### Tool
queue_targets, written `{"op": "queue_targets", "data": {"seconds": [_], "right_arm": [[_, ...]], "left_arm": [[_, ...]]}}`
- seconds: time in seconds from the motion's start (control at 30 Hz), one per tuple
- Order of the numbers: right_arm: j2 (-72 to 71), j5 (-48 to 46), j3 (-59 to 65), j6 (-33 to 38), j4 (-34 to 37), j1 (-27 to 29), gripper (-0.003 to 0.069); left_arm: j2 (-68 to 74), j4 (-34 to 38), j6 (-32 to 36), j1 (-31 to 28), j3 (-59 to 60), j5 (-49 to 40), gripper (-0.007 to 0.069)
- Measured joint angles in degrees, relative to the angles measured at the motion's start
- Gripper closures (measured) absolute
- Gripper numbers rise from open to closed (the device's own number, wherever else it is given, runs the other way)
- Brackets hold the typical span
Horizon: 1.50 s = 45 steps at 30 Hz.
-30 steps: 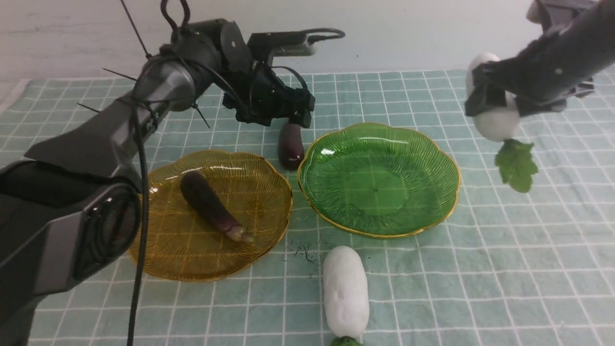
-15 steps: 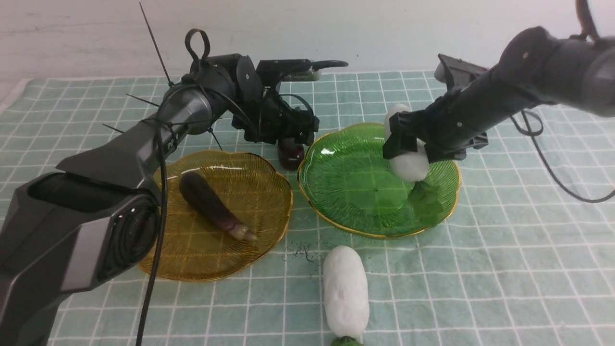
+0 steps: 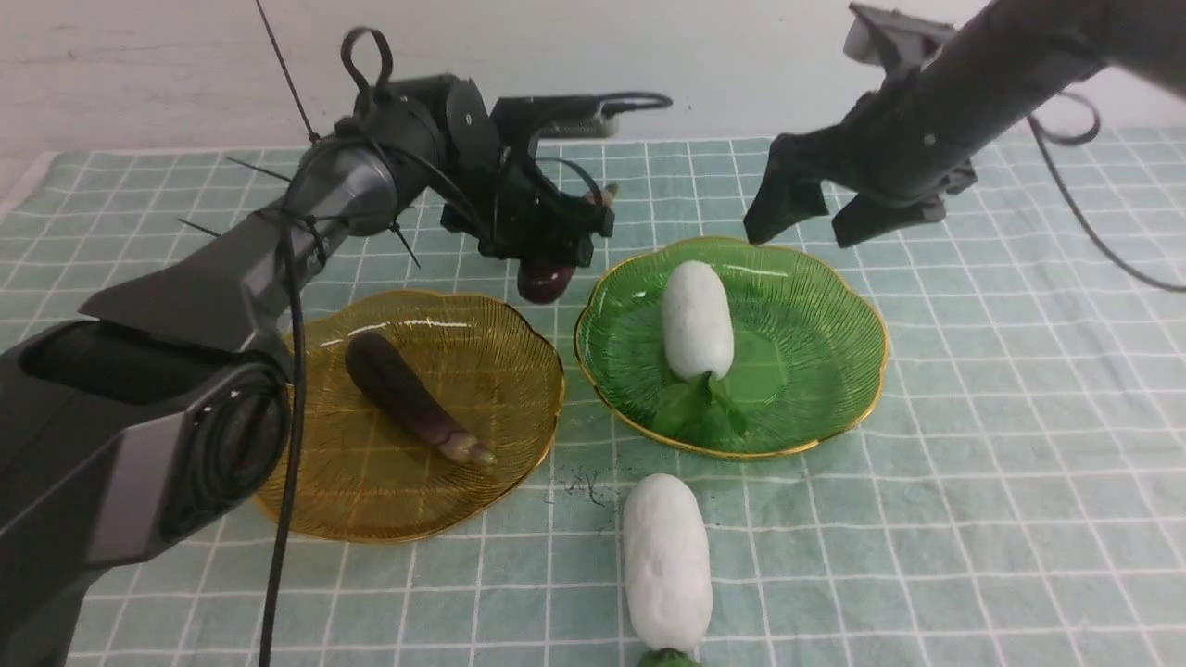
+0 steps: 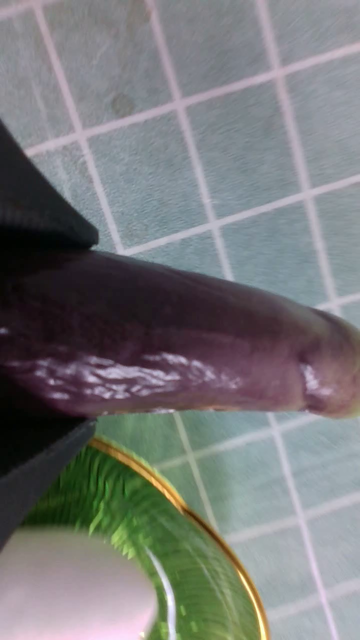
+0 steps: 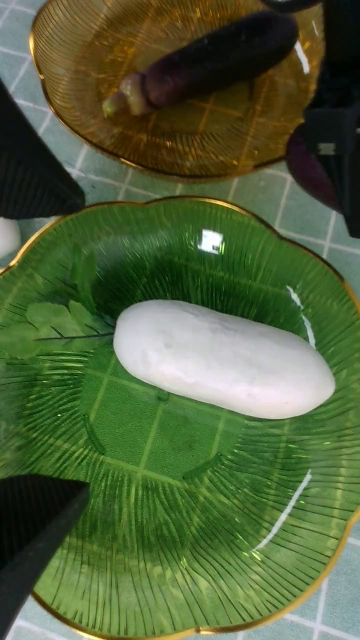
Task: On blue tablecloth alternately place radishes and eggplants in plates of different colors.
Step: 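Pick up the eggplant and place it in the yellow plate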
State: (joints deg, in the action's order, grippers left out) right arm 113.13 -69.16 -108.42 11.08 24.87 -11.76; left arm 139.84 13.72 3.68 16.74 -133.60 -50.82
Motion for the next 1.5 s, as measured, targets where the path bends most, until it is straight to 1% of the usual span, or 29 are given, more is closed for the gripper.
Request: {"op": "queue_targets", "data": {"seconds": [0.07,0.1,0.17,0.2,0.23,0.27,0.33,0.4,0.47,0.57,0.63,0.67,0.7,0.73,0.8,0.83,0.87,0.93,1.0,1.03,1.07,1.13,1.27,1.37,1.43,1.47,1.5], "right_arm": [[-2.22,-1.17,-0.92,-0.23,-0.78,0.0,0.009],[-3.66,-1.5,-1.04,-0.64,-1.65,0.0,0.0138],[-5.92,-1.85,-0.89,-1.79,-3.14,0.0,0.0204],[-8.48,-2.07,-0.23,-3.36,-4.7,0.0,0.0279],[-9.68,-2.08,0.24,-3.74,-5.26,0.0,0.0313],[-12.27,-2.14,1.53,-4.75,-6.04,0.0,0.0384],[-17.23,-2.21,4.63,-6.09,-6.31,-0.01,0.0501],[-20.05,-2.42,7.6,-6.45,-6.03,-0.44,0.0585],[-22.7,-2.58,10.71,-6.6,-5.79,-1.56,0.0635],[-24.85,-2.69,15.69,-6.81,-5.71,-4.38,0.0662],[-25.06,-2.63,19.95,-7.35,-5.71,-7.1,0.0667],[-24.65,-2.59,23.89,-7.59,-6.4,-10.51,0.0667],[-24.58,-2.59,24.3,-7.59,-6.5,-10.51,0.0667],[-24.25,-2.59,26.63,-7.71,-7.38,-12.82,0.0663],[-23.68,-1.87,29.52,-8.38,-8.96,-15.23,0.0648],[-22.67,0.67,31.73,-9.35,-10.17,-17.82,0.0622],[-22.39,1.23,32.01,-9.54,-10.33,-18.44,0.0616],[-20.86,3.45,32.59,-10.51,-10.79,-19.93,0.0582],[-19.26,5.74,32.71,-11.08,-10.87,-20.91,0.0541],[-17.74,7.7,32.83,-11.08,-10.87,-21.49,0.0496],[-16.52,9.07,32.83,-11.08,-10.75,-21.76,0.0466],[-14.44,11.0,32.83,-11.42,-10.75,-21.96,0.0389],[-8.82,13.13,32.83,-14.91,-10.46,-22.11,0.0186],[-5.16,14.01,32.83,-16.08,-9.37,-22.18,0.0071],[-3.58,14.83,32.83,-15.96,-7.75,-22.18,0.003],[-3.58,14.83,32.83,-15.8,-7.75,-22.18,0.0028],[-3.08,15.51,32.78,-14.57,-6.09,-22.26,0.002]], "left_arm": [[-3.75,-0.27,0.23,-0.05,-0.16,-0.94,0.0265],[-5.5,-0.45,0.46,-0.05,-0.23,-1.83,0.0265],[-8.82,-1.24,0.6,-0.05,-0.27,-3.99,0.0265],[-12.53,-2.42,0.67,-0.05,-0.4,-6.55,0.0265],[-13.44,-2.6,0.67,-0.05,-0.4,-7.42,0.0265],[-15.98,-3.64,0.67,-0.05,-0.46,-10.62,0.0265],[-20.1,-5.14,-0.03,-0.23,-0.64,-18.09,0.0265],[-22.21,-5.64,-0.63,-0.4,-0.36,-20.04,0.0265],[-24.05,-5.78,-0.93,-0.42,0.78,-20.5,0.0265],[-27.01,-5.9,-1.07,-0.47,5.16,-20.79,0.0265],[-30.86,-6.75,-1.22,-0.47,11.44,-20.86,0.0265],[-35.23,-8.78,-1.66,-0.47,18.73,-20.86,0.0265],[-36.3,-9.34,-1.82,-0.47,20.56,-20.86,0.0265],[-38.59,-10.44,-2.29,-0.47,24.35,-20.81,0.0265],[-43.91,-12.61,-3.68,-0.47,32.43,-20.53,0.0265],[-49.66,-14.44,-7.37,-1.17,42.96,-18.19,0.0265],[-50.19,-14.5,-8.12,-1.39,45.05,-17.88,0.0265],[-53.96,-14.51,-11.23,-2.7,52.9,-14.51,0.0265],[-56.64,-14.44,-14.17,-4.35,59.64,-10.26,0.0265],[-57.93,-14.06,-16.58,-5.91,64.65,-5.85,0.0265],[-58.0,-13.72,-17.72,-7.24,66.82,-2.92,0.0265],[-57.06,-12.73,-19.22,-8.95,69.25,0.37,0.0265],[-53.19,-11.75,-19.73,-10.44,69.63,3.58,0.0265],[-49.72,-11.34,-19.98,-10.71,69.58,6.08,0.0265],[-47.44,-10.36,-19.99,-10.71,69.58,7.63,0.0265],[-47.07,-10.23,-19.99,-10.71,69.58,7.88,0.0265],[-45.89,-9.17,-20.04,-10.71,69.58,8.8,0.0265]]}}
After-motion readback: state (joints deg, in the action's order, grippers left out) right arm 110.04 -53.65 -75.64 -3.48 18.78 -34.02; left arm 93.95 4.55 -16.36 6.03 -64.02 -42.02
